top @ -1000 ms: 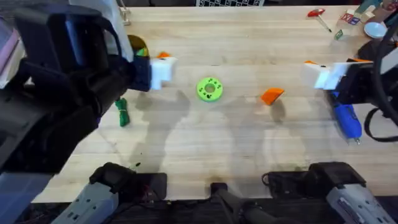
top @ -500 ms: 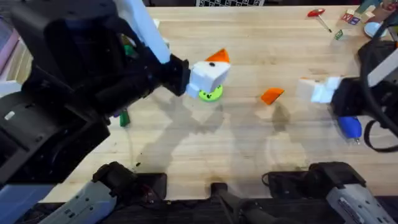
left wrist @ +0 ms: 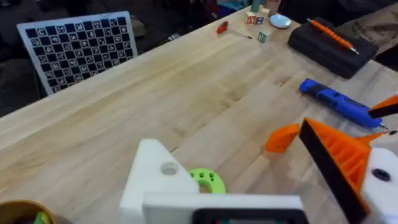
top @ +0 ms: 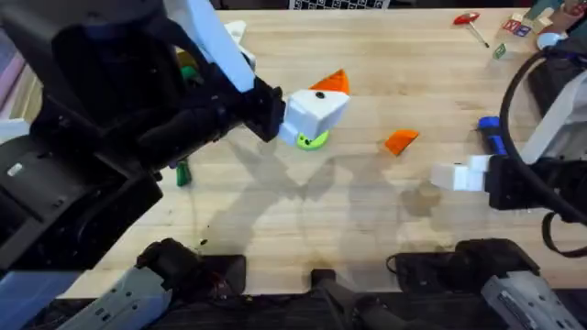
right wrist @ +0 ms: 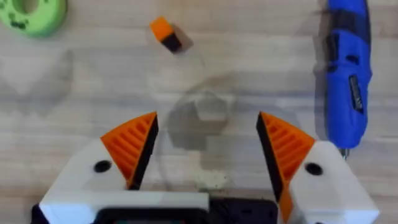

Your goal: Pick up the gripper from the table and insert it into the empty holder that is missing its gripper. Then pick up a screw, insert it into the mounting hole, and use the screwdriver to tighten it. Finally, clean up the table by picking up the vegetable and placing it into the bucket.

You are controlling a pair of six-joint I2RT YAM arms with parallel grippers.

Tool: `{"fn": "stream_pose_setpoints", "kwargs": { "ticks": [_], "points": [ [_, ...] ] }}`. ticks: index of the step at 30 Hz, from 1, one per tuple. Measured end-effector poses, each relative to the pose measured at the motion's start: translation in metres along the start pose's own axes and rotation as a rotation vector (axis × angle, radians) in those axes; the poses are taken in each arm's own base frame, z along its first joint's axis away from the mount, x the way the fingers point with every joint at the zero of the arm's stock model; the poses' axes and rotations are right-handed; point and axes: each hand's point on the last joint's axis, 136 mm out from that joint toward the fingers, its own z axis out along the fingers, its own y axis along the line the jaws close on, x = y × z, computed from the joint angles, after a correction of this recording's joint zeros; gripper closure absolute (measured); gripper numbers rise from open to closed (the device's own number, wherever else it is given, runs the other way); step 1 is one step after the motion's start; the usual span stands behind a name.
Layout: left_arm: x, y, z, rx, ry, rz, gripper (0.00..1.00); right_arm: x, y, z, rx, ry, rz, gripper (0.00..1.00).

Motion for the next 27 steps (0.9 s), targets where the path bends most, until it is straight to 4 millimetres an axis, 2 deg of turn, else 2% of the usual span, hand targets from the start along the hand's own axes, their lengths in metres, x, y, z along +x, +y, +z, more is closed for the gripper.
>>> {"fn": "stream_pose_setpoints", "kwargs": {
  "ticks": [9,11,16,19,25,27],
  "points": [
    [-0.022,-0.001,0.006,0.013,-0.118,0.071,0.016,0.000,0.000,0.000,0.000,0.000,0.000,0.032],
    [-0.018,-0.002,0.003,0.014,-0.169,0.091,0.015,0.000,0.000,0.000,0.000,0.000,0.000,0.031],
    [0.009,-0.007,-0.017,0.013,-0.326,0.137,0.015,0.000,0.000,0.000,0.000,0.000,0.000,0.034],
    [0.036,-0.010,-0.030,0.015,-0.393,0.147,0.015,0.000,0.000,0.000,0.000,0.000,0.000,0.031],
    [0.084,-0.011,-0.040,0.021,-0.419,0.125,0.016,0.000,0.000,0.000,0.000,0.000,0.000,0.032],
    [0.090,-0.011,-0.043,0.019,-0.417,0.117,0.015,0.000,0.000,0.000,0.000,0.000,0.000,0.032]
  ]
}}
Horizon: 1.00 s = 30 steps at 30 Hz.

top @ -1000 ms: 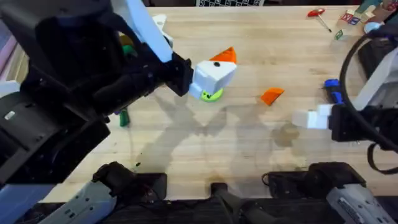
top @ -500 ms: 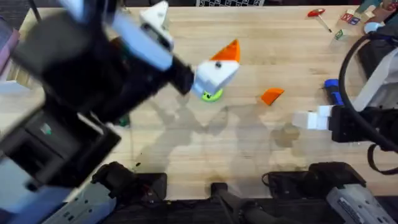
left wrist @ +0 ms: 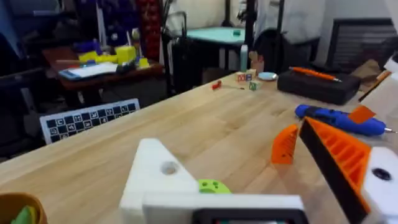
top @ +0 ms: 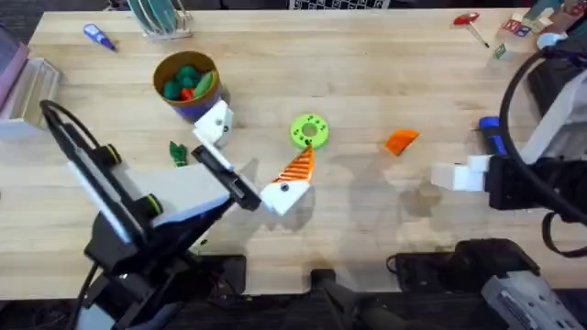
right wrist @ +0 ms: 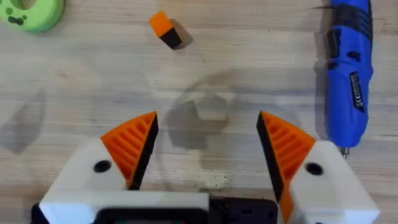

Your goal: Pick up the gripper from the table and insert it into the empty holder that is missing its gripper. Then pick up a screw, insert it into the mounting hole, and use the screwdriver to tighten it. Finally, clean up the table by picking up the vegetable and placing it into the bucket.

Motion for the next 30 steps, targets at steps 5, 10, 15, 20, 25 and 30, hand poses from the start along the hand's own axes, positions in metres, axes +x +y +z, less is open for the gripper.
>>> {"fn": "stream_pose_setpoints", "kwargs": {
  "ticks": [5,10,15,20,25,30],
  "points": [
    [-0.004,-0.001,-0.005,-0.001,-0.018,-0.002,0.015,0.000,0.000,0.000,0.000,0.000,0.000,0.032],
    [0.020,-0.003,-0.006,0.006,0.077,-0.032,0.016,0.000,0.000,0.000,0.000,0.000,0.000,0.031],
    [0.049,-0.007,-0.010,0.024,0.197,-0.064,0.015,0.000,0.000,0.000,0.000,0.000,0.000,0.033],
    [0.049,-0.007,-0.010,0.025,0.197,-0.065,0.016,0.000,0.000,0.000,0.000,0.000,0.000,0.032],
    [0.049,-0.007,-0.010,0.025,0.197,-0.065,0.015,0.000,0.000,0.000,0.000,0.000,0.000,0.032],
    [0.049,-0.007,-0.010,0.025,0.197,-0.065,0.015,0.000,0.000,0.000,0.000,0.000,0.000,0.032]
  ]
}}
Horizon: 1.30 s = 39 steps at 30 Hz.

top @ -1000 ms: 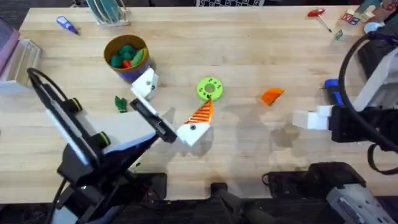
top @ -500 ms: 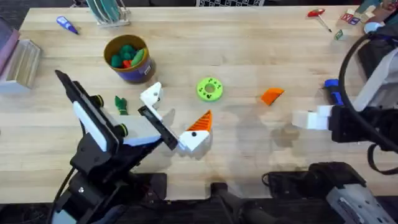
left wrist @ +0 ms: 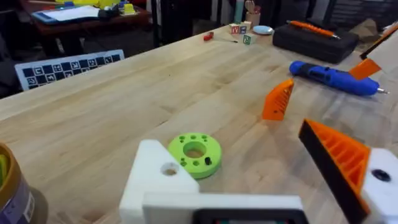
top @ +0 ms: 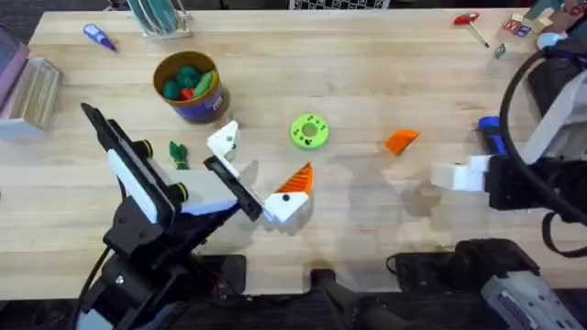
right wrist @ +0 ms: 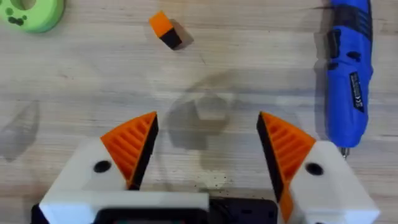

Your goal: Pick up the gripper from the table and insert it into the empty holder that is missing its gripper. Then pick up a screw, insert it into the mounting hole, and use the screwdriver to tighten it. Finally, clean up the table by picking up the vegetable and placing it into the bucket.

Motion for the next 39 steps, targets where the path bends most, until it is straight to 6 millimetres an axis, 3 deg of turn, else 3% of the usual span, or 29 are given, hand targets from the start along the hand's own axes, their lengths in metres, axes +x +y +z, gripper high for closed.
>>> {"fn": "stream_pose_setpoints", "kwargs": {
  "ticks": [20,23,30,39],
  "points": [
    [0.000,0.000,0.000,0.000,0.000,0.000,0.015,-0.003,-0.005,0.000,0.028,-0.013,-0.048,0.031],
    [0.000,0.000,0.000,0.000,0.000,0.000,0.015,-0.016,-0.005,-0.001,0.033,-0.065,-0.060,0.031],
    [0.000,0.000,0.000,0.000,0.000,0.000,0.015,-0.078,0.003,-0.013,-0.003,-0.324,-0.079,0.031],
    [0.000,0.000,0.000,0.000,0.000,0.000,0.015,-0.093,0.016,-0.019,-0.073,-0.393,-0.097,0.031]
  ]
}}
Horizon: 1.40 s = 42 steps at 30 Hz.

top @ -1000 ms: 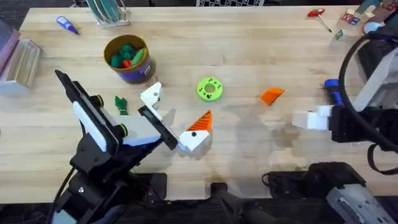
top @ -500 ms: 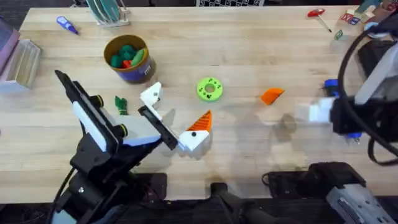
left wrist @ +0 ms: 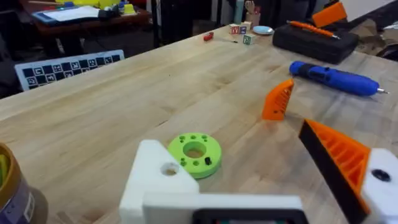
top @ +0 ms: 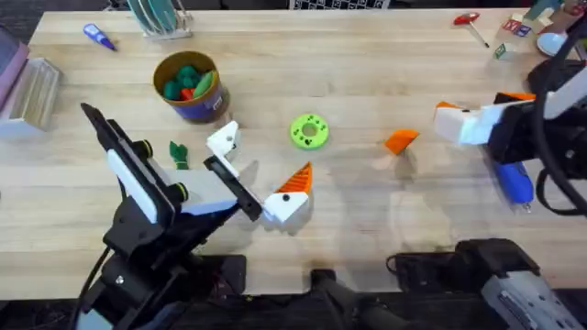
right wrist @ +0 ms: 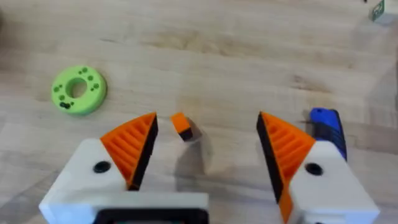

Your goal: Pick up the gripper from the table and insert it into the empty holder that is missing its gripper. Then pick up a screw, insert it into the mounting hole, and use the screwdriver to tighten it. Finally, clean up the table by picking up the vegetable and placing it into the bucket.

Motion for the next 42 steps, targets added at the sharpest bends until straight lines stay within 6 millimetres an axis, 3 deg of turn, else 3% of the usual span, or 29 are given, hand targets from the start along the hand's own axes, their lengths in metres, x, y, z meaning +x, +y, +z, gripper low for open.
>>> {"fn": "stream_pose_setpoints", "kwargs": {
  "ticks": [7,12,16,22,28,30,34,42],
  "points": [
    [0.000,0.000,0.000,0.000,0.000,0.000,0.015,0.020,0.004,0.009,-0.029,0.110,0.013,0.030],
    [0.000,0.000,0.000,0.000,0.000,0.000,0.015,0.045,0.015,0.031,-0.081,0.310,-0.009,0.030],
    [0.000,0.000,0.000,0.000,0.000,0.000,0.015,0.054,0.027,0.053,-0.126,0.437,-0.053,0.031],
    [0.000,0.000,0.000,0.000,0.000,0.000,0.015,0.067,0.031,0.078,-0.155,0.563,-0.101,0.031],
    [0.000,0.000,0.000,0.000,0.000,0.000,0.015,0.076,0.031,0.090,-0.171,0.608,-0.142,0.032],
    [0.000,0.000,0.000,0.000,0.000,0.000,0.015,0.075,0.029,0.092,-0.166,0.606,-0.163,0.132],
    [0.000,0.000,0.000,0.000,0.000,0.000,0.015,0.076,0.025,0.094,-0.148,0.611,-0.182,0.176],
    [0.000,0.000,0.000,0.000,0.000,0.000,0.015,0.080,0.023,0.102,-0.146,0.634,-0.193,0.452]
  ]
}}
